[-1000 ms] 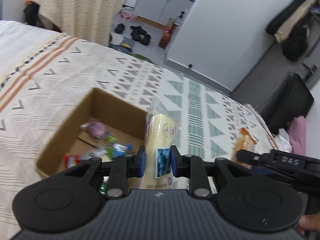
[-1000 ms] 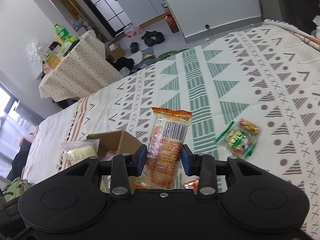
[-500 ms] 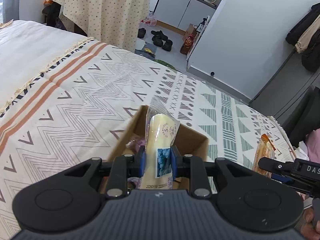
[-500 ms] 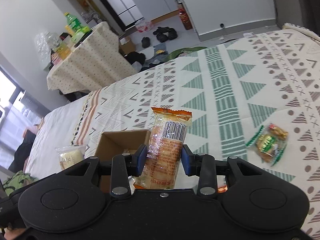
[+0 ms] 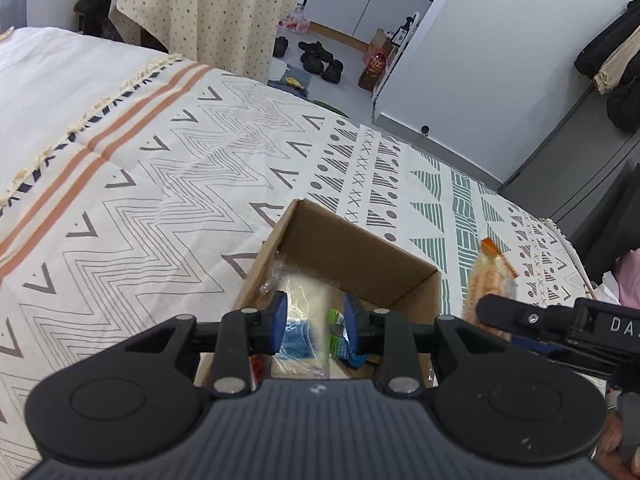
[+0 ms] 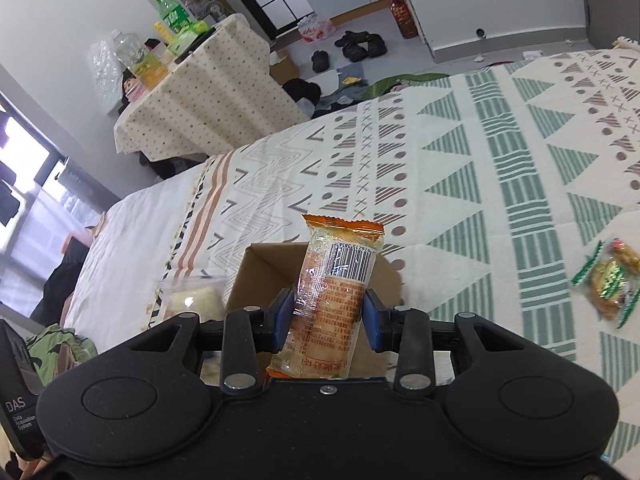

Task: Organize snacks
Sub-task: 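Open both tools to drop the snacks into the box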

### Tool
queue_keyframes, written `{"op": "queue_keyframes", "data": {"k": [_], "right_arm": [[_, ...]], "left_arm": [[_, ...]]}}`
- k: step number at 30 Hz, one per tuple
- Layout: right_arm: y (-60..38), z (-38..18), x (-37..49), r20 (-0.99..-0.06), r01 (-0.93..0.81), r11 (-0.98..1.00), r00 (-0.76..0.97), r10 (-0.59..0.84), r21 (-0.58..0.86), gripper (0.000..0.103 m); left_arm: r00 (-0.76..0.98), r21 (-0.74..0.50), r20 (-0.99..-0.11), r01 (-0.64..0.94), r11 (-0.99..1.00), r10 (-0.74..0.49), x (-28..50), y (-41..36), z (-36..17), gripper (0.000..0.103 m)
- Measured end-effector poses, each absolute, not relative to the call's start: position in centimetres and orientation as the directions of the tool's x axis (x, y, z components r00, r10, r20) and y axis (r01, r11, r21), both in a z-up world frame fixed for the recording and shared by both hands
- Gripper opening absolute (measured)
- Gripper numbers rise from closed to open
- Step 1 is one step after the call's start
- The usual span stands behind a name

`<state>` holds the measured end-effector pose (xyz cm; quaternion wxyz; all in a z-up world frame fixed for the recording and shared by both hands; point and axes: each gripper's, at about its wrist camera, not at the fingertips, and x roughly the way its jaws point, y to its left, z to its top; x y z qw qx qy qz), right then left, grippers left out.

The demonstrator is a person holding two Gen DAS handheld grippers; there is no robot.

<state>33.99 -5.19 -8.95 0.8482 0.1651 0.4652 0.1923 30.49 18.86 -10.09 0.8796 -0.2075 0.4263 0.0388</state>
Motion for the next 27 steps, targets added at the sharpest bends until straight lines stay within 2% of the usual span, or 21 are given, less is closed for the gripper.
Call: {"op": "queue_keyframes", "data": {"k": [4, 7, 12, 17, 22, 27], "right_arm": [[-4.3, -9.5, 34.4, -0.729, -0.177, 0.848, 0.442, 0.523, 0.5, 0.04], [-4.3, -9.7, 34.4, -0.722, -0.171, 0.836, 0.434, 0.538, 0.521, 0.047], [-5.1, -9.8, 34.1, -0.734, -0.152, 0.849, 0.441, 0.516, 0.506, 0.052], [-6.5, -10.2, 33.8, -0.751, -0.13, 0.87, 0.455, 0.479, 0.476, 0.058], [-8.3, -10.0, 33.2, -0.753, -0.109, 0.877, 0.47, 0.46, 0.467, 0.065], [-10.3, -9.8, 32.4, -0.748, -0.096, 0.887, 0.502, 0.434, 0.451, 0.082]], "left_arm": [[0.627, -0.328, -0.771, -0.248, 0.911, -0.107, 30.6, 18.8, -10.5, 0.045], [0.622, -0.327, -0.776, -0.261, 0.908, -0.101, 30.3, 18.6, -10.8, 0.052], [0.611, -0.326, -0.787, -0.293, 0.899, -0.087, 29.8, 18.5, -11.1, 0.062], [0.617, -0.299, -0.786, -0.325, 0.897, -0.039, 29.1, 18.1, -10.5, 0.079], [0.61, -0.287, -0.792, -0.336, 0.897, -0.025, 28.4, 17.1, -10.2, 0.086], [0.603, -0.281, -0.798, -0.355, 0.892, -0.011, 27.8, 15.4, -9.8, 0.087]]}}
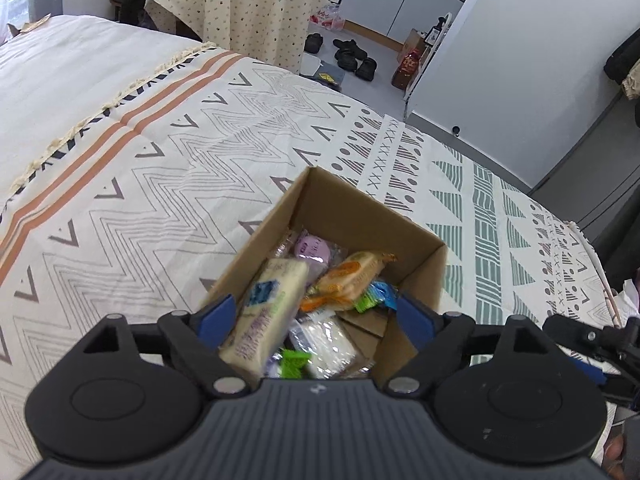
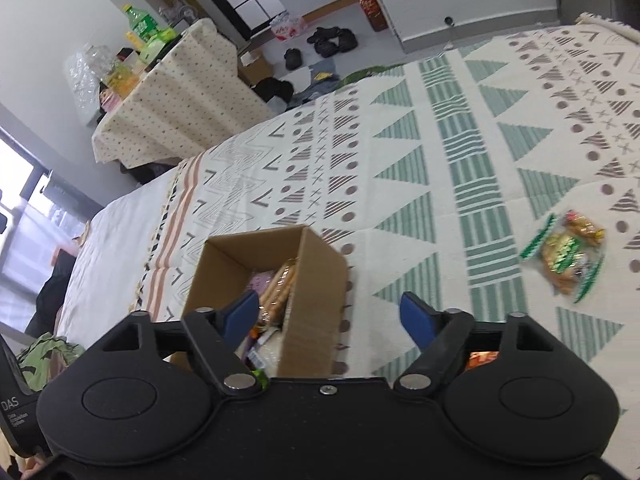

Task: Organize snacks
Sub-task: 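Open both tools to drop the snacks into the box, then move both open tools back toward the remaining snacks on the bed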

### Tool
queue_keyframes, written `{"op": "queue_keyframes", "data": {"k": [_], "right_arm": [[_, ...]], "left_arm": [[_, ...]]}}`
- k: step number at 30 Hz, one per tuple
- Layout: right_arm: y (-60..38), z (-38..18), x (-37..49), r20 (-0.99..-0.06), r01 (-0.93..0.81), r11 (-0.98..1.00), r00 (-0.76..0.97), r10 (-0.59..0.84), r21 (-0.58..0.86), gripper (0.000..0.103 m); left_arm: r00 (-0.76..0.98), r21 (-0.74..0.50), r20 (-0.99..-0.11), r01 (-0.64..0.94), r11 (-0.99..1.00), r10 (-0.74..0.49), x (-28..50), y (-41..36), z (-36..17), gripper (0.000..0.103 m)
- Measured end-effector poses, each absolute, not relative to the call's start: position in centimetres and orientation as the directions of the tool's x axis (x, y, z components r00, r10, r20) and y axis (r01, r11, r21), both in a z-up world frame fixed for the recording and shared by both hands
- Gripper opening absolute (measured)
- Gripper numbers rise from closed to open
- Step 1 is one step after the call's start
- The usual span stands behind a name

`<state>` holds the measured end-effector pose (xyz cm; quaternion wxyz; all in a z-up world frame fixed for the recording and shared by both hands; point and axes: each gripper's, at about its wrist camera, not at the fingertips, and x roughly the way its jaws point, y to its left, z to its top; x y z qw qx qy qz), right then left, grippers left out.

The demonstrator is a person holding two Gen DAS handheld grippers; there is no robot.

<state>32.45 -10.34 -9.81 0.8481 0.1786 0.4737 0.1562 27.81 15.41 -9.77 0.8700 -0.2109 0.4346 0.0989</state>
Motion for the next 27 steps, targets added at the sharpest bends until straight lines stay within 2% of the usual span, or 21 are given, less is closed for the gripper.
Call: {"op": "queue_keyframes", "data": {"k": [11, 22, 27], "right_arm": [[-16.0, -10.0, 30.2, -0.729, -0.031, 0.883, 0.552, 0.406, 0.469, 0.103], [-21.0, -11.3, 26.4, -0.721, 0.053, 0.866, 0.58, 0.378, 0.497, 0.103], [-22.1, -11.6, 24.5, -0.718, 0.044, 0.872, 0.588, 0.372, 0.488, 0.103]], "left_arm": [[0.626, -0.255, -0.779, -0.351, 0.901, 0.024, 26.6, 9.8, -8.6, 0.091], [0.599, -0.246, -0.798, -0.419, 0.874, 0.062, 24.1, 5.1, -9.2, 0.091], [0.588, -0.163, -0.805, -0.353, 0.922, 0.083, 23.1, 2.5, -10.3, 0.091]]}}
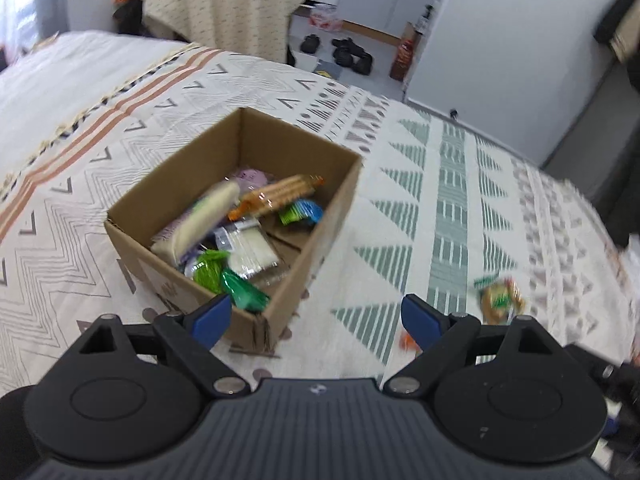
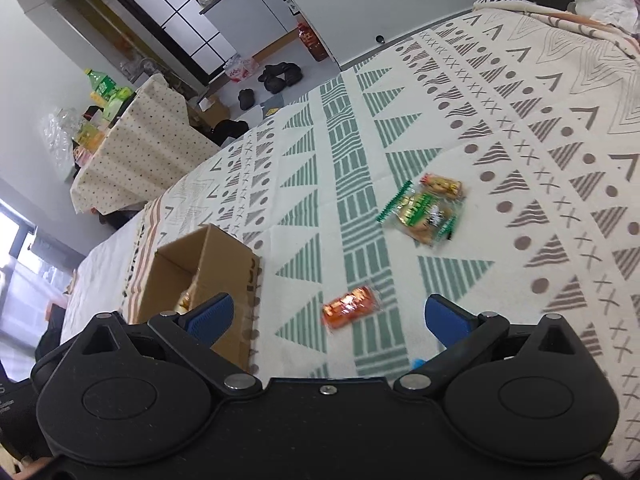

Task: Organize snacks
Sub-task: 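Move both open tools back toward the remaining snacks on the bed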

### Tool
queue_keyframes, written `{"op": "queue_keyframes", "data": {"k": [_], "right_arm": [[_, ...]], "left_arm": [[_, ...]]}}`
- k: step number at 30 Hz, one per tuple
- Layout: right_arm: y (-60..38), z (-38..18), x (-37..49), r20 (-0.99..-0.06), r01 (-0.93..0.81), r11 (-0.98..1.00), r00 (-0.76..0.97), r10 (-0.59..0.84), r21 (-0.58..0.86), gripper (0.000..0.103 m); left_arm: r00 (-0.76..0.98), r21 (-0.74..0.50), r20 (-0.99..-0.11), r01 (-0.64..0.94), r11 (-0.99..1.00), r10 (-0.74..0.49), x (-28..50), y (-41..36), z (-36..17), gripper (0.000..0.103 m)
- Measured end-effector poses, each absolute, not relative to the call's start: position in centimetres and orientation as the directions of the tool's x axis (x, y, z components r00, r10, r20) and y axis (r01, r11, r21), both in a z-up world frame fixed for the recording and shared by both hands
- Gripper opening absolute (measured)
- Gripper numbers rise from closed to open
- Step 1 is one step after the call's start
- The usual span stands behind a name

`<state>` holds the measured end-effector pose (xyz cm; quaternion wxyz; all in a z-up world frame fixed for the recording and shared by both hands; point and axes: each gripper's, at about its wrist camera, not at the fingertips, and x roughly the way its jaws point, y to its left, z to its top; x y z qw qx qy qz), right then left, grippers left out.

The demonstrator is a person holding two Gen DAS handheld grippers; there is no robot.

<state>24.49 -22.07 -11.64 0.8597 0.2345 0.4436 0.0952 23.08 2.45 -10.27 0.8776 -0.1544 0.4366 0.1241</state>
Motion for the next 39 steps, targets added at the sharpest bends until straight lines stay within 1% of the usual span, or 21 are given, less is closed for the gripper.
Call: {"op": "queue_keyframes", "data": {"k": [10, 12, 15, 19, 24, 27, 30, 34, 39], "right_arm": [[-25.2, -13.6, 21.8, -0.745, 0.072, 0.896, 0.587, 0.317, 0.438, 0.102], [-25.7, -14.1, 21.2, -0.749, 0.066, 0.904, 0.586, 0.308, 0.423, 0.1], [-25.8, -14.7, 20.5, -0.76, 0.049, 0.917, 0.579, 0.297, 0.395, 0.095], [-25.9, -15.6, 19.5, -0.766, 0.042, 0.912, 0.56, 0.316, 0.407, 0.09], [-25.8, -17.0, 18.3, -0.778, 0.06, 0.91, 0.543, 0.315, 0.41, 0.082], [-25.7, -17.6, 17.8, -0.779, 0.072, 0.906, 0.542, 0.317, 0.418, 0.079], [-25.4, -18.0, 17.5, -0.773, 0.076, 0.902, 0.548, 0.318, 0.425, 0.078], [-24.8, -18.6, 17.5, -0.781, 0.075, 0.91, 0.545, 0.306, 0.409, 0.075], [-24.2, -19.6, 18.0, -0.789, 0.081, 0.91, 0.534, 0.304, 0.406, 0.068]], "left_arm": [[0.575, -0.077, -0.816, -0.216, 0.973, 0.064, 21.7, -1.2, -12.3, 0.091], [0.575, -0.071, -0.817, -0.193, 0.979, 0.054, 21.5, -1.8, -12.5, 0.091], [0.591, -0.096, -0.806, -0.14, 0.986, 0.006, 20.9, -2.4, -12.7, 0.091], [0.586, -0.04, -0.81, -0.076, 0.996, 0.012, 19.9, -3.4, -13.5, 0.09], [0.566, -0.059, -0.824, -0.054, 0.997, -0.018, 19.2, -3.6, -14.5, 0.089], [0.573, -0.053, -0.819, -0.03, 0.998, -0.026, 19.3, -4.0, -14.9, 0.088], [0.583, -0.024, -0.812, 0.014, 1.0, -0.028, 19.6, -4.6, -15.1, 0.088], [0.577, -0.001, -0.816, 0.067, 0.998, -0.04, 20.1, -5.2, -15.7, 0.083], [0.56, 0.008, -0.827, 0.102, 0.995, -0.051, 21.0, -5.3, -16.5, 0.077]]}}
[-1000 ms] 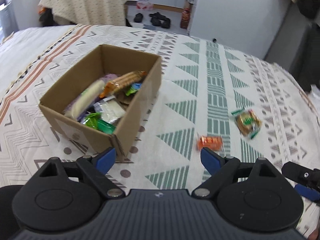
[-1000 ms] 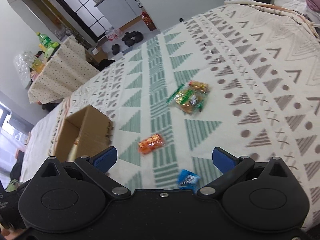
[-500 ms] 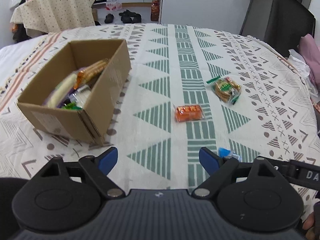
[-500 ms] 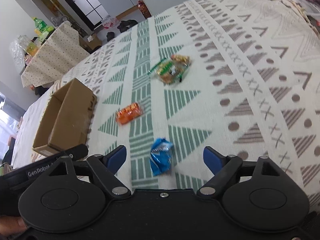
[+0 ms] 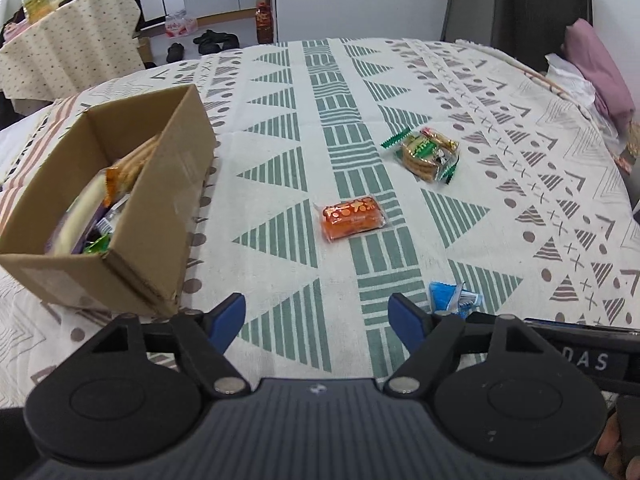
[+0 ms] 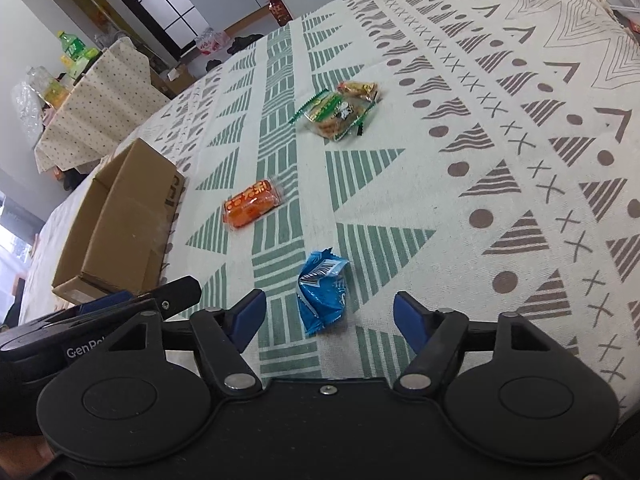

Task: Organize snacks
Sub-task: 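Move both open tools back toward the remaining snacks on the bed, then grasp the orange candy with left tool while right tool grasps blue wrapper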

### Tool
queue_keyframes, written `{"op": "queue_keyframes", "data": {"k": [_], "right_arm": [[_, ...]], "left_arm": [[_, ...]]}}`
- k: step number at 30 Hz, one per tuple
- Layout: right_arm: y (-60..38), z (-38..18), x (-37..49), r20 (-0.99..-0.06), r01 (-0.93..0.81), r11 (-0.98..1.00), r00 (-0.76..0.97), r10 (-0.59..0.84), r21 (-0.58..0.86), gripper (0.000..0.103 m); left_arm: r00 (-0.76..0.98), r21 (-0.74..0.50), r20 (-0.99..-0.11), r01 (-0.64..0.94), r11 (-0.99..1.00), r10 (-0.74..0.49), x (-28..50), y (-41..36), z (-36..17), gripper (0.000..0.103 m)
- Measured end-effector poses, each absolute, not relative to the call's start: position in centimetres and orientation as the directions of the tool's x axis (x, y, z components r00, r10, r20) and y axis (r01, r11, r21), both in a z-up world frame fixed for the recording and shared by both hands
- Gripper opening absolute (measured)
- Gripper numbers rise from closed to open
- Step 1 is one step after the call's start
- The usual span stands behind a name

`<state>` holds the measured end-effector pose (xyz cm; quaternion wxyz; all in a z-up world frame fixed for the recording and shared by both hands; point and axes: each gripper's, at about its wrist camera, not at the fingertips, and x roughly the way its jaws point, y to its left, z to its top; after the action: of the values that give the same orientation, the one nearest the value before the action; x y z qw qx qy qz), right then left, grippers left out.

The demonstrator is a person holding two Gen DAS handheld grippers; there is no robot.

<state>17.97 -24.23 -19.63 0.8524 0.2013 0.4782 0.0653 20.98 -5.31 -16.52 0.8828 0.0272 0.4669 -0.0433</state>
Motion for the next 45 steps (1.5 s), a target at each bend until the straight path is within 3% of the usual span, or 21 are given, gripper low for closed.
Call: {"op": "queue_keyframes", "data": {"k": [10, 13, 14, 15, 23, 42, 45], "right_arm": [[-23.0, -22.2, 19.9, -0.825, 0.102, 0.92, 0.487, 0.286, 0.379, 0.057], [-22.6, -22.7, 20.4, -0.84, 0.1, 0.93, 0.472, 0.268, 0.353, 0.048], [-22.3, -22.6, 20.6, -0.841, 0.083, 0.935, 0.47, 0.268, 0.345, 0.036], [-22.1, -22.6, 20.9, -0.845, 0.063, 0.94, 0.462, 0.27, 0.335, 0.032], [-22.3, -22.0, 23.2, -0.851, 0.048, 0.947, 0.454, 0.263, 0.318, 0.031], [-23.4, -21.8, 26.9, -0.861, 0.112, 0.945, 0.455, 0.226, 0.307, 0.031], [-23.4, -21.8, 27.3, -0.864, 0.116, 0.945, 0.452, 0.224, 0.306, 0.031]], "left_arm": [[0.524, -0.024, -0.846, 0.142, 0.99, -0.095, 23.8, -5.2, -18.0, 0.07], [0.517, -0.026, -0.85, 0.149, 0.988, -0.101, 24.8, -5.5, -18.3, 0.069], [0.515, -0.029, -0.851, 0.148, 0.989, -0.102, 25.1, -5.6, -18.5, 0.07], [0.513, -0.032, -0.852, 0.146, 0.989, -0.104, 25.5, -5.6, -18.6, 0.07], [0.484, -0.078, -0.866, 0.122, 0.989, -0.128, 28.2, -5.5, -19.7, 0.07], [0.465, -0.059, -0.879, 0.109, 0.992, -0.103, 33.8, -6.3, -21.9, 0.069], [0.472, -0.05, -0.876, 0.112, 0.992, -0.097, 34.0, -6.5, -21.9, 0.058]]}}
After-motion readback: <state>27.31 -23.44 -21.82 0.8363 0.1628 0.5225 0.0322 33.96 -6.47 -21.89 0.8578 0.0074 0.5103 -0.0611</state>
